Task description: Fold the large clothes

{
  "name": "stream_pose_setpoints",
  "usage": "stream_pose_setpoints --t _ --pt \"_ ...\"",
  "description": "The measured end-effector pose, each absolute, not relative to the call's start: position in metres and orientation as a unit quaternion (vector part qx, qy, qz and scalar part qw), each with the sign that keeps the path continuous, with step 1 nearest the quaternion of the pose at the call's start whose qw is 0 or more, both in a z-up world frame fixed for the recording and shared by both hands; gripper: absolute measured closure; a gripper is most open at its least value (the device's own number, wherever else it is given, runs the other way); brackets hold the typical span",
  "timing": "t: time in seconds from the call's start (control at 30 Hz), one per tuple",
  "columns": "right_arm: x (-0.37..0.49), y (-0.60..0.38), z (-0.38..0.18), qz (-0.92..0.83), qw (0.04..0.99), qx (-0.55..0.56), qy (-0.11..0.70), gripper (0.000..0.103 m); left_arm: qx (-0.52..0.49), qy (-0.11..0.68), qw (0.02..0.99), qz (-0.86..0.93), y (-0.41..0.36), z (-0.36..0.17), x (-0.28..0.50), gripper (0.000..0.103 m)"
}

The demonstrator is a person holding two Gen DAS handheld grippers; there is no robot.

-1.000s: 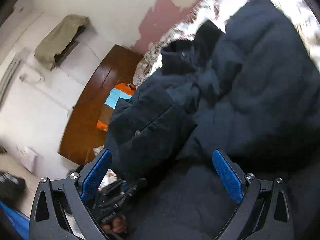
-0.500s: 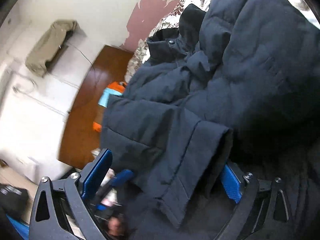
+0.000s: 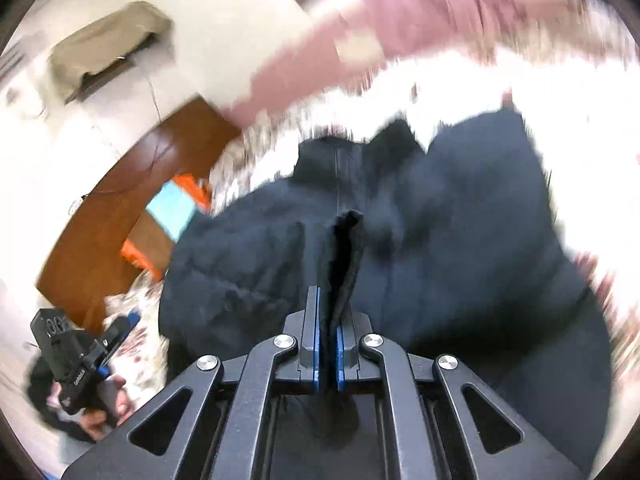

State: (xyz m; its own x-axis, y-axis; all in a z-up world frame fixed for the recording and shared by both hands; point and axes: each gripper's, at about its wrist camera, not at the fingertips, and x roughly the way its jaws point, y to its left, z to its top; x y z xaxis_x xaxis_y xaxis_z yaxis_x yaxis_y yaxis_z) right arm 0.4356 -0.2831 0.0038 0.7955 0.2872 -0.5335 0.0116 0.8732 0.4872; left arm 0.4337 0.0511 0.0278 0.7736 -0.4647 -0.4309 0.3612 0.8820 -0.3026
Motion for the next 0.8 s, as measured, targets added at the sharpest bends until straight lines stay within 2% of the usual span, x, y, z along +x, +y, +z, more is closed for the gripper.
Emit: stream_pose_setpoints --t 0.07,0.2,0.3,0.5,0.63,0.7,0.73,0.77,0.8 --pt "0.439 -0.296 0.031 0.045 0.936 0.213 0.278 0.098 -0.121 0.254 0.941 -0.189 0.065 0.027 0.439 0.011" --pt "0.45 -0.326 0.043 -0.011 0.938 0.225 0.262 0.098 -0.142 0.287 0.941 -0.109 0.081 0.015 0.456 0.011" --pt "0.459 -0.343 0.028 -0.057 0.934 0.226 0.272 0.098 -0.145 0.324 0.933 -0.058 0.087 0.0 0.471 0.011" --pt "0.48 -0.346 -0.01 -0.118 0.931 0.145 0.314 0.097 -0.156 0.364 0.917 -0.043 0.091 -0.025 0.487 0.011" --pt "0.478 -0.341 -0.003 -0.146 0.932 0.117 0.311 0.084 -0.16 0.351 0.921 -0.056 0.093 -0.027 0.489 0.011" --pt "0.475 -0.33 0.005 -0.137 0.943 0.087 0.291 0.063 -0.171 0.332 0.925 -0.073 0.091 -0.023 0.484 0.011" --pt "0.472 -0.325 0.009 -0.126 0.948 0.078 0.281 0.041 -0.178 0.318 0.927 -0.088 0.089 -0.021 0.482 0.011" --pt "0.47 -0.317 0.014 -0.11 0.955 0.07 0.267 0.03 -0.183 0.304 0.93 -0.102 0.087 -0.02 0.479 0.011" --pt "0.469 -0.31 0.017 -0.096 0.96 0.061 0.255 0.03 -0.188 0.289 0.931 -0.116 0.085 -0.019 0.476 0.011"
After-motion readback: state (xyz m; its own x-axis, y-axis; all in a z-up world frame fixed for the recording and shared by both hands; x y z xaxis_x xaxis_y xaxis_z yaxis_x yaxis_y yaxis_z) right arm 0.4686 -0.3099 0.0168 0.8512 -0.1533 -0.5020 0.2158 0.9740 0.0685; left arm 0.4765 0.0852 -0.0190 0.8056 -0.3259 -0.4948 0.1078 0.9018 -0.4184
